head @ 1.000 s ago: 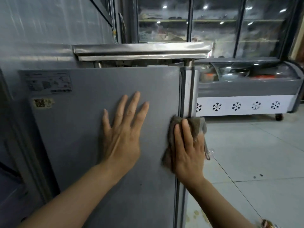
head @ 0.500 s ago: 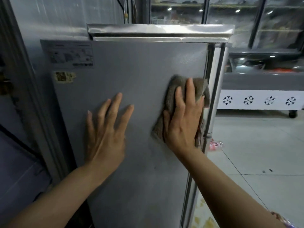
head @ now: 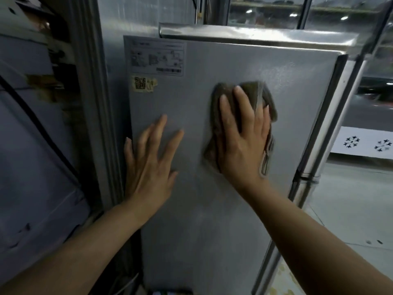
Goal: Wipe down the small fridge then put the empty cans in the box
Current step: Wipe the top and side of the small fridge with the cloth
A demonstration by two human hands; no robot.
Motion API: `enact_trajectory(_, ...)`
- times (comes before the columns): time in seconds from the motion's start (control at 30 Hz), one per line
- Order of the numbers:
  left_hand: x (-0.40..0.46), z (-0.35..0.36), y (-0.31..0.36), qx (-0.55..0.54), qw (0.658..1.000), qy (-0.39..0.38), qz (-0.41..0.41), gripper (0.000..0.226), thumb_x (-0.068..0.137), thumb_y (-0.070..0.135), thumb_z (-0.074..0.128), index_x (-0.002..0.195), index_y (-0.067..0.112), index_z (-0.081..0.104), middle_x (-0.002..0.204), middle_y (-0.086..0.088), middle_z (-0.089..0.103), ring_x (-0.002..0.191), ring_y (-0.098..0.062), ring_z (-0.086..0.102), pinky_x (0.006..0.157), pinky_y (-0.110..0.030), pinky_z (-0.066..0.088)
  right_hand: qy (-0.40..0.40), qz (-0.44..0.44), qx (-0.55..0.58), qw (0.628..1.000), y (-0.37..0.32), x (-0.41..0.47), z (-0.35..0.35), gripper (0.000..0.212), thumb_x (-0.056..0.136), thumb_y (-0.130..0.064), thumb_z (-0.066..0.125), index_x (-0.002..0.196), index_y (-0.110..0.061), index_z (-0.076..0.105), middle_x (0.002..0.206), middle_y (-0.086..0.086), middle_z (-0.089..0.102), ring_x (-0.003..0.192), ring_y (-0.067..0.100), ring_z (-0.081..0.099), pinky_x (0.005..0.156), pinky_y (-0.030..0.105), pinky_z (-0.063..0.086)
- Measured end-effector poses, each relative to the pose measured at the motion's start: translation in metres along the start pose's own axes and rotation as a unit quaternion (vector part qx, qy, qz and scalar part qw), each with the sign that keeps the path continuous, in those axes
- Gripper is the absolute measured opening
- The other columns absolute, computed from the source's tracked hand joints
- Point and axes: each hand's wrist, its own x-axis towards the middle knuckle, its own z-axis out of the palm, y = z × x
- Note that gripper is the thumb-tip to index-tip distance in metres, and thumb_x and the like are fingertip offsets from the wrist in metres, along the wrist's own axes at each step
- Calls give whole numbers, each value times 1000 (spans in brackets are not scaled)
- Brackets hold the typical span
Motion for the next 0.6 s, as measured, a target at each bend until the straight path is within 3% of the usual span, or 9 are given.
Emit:
enact_trajectory(0.07, 0, 1, -4, -10, 1000, 3, 12, 101, 59, 18, 85, 142, 26, 27, 154, -5, 12, 137, -28, 17, 103, -68, 21, -45, -43, -11, 998, -12, -36, 5, 49, 93, -26, 48, 140, -15, 41, 148, 9, 28, 136, 36, 29, 115, 46, 13)
enact_trajectory(0.17, -4, -1, -8, -31, 999, 25, 14, 98, 60, 14, 83, 141, 24, 28, 154, -3, 14, 138, -27, 18, 104, -66, 23, -174, -193, -15, 966, -16, -104, 5, 50, 93, -30, 37, 142, -17, 35, 152, 3, 26, 145, 32, 12, 116, 41, 8)
enact_trajectory(0.23, -14, -3, -16, -69, 996, 41, -38, 97, 65, 13, 80, 143, 23, 24, 155, -4, 15, 139, -27, 19, 108, -61, 22, -216, -241, -43, 945, -10, -118, 2, 54, 94, -28, 32, 146, -19, 27, 154, 0, 21, 146, 29, 3, 117, 39, 6)
enact_trajectory(0.3, -25, -3, -25, -147, 983, 52, -97, 99, 71, 11, 76, 147, 25, 13, 156, -6, 14, 142, -26, 19, 113, -52, 23, -227, -266, -53, 935, -7, -109, -1, 61, 90, -28, 36, 148, -20, 21, 155, 1, 15, 145, 30, 9, 118, 38, 2)
enact_trajectory(0.4, -32, -4, -32, -320, 934, 3, -159, 98, 83, 9, 67, 145, 33, -5, 154, 6, 18, 140, -9, 23, 113, -19, 21, -188, -240, -22, 952, -12, -60, -4, 56, 93, -28, 38, 147, -15, 25, 154, 6, 14, 137, 35, 24, 118, 42, 3)
enact_trajectory(0.47, -32, -1, -36, -376, 909, -9, -183, 88, 88, 6, 61, 148, 28, 1, 145, 16, 25, 130, 5, 26, 98, 5, 16, -142, -174, -15, 974, -21, -19, 2, 59, 90, -25, 51, 144, -13, 32, 151, 10, 18, 135, 37, 25, 116, 45, 4)
enact_trajectory(0.6, -32, 5, -41, -415, 889, 15, -195, 79, 88, -3, 55, 149, 22, 12, 139, 19, 31, 123, 14, 27, 90, 12, 16, -70, -90, -32, 993, -47, 1, 19, 54, 89, -23, 51, 141, -14, 42, 150, 8, 24, 136, 38, 26, 115, 48, 10)
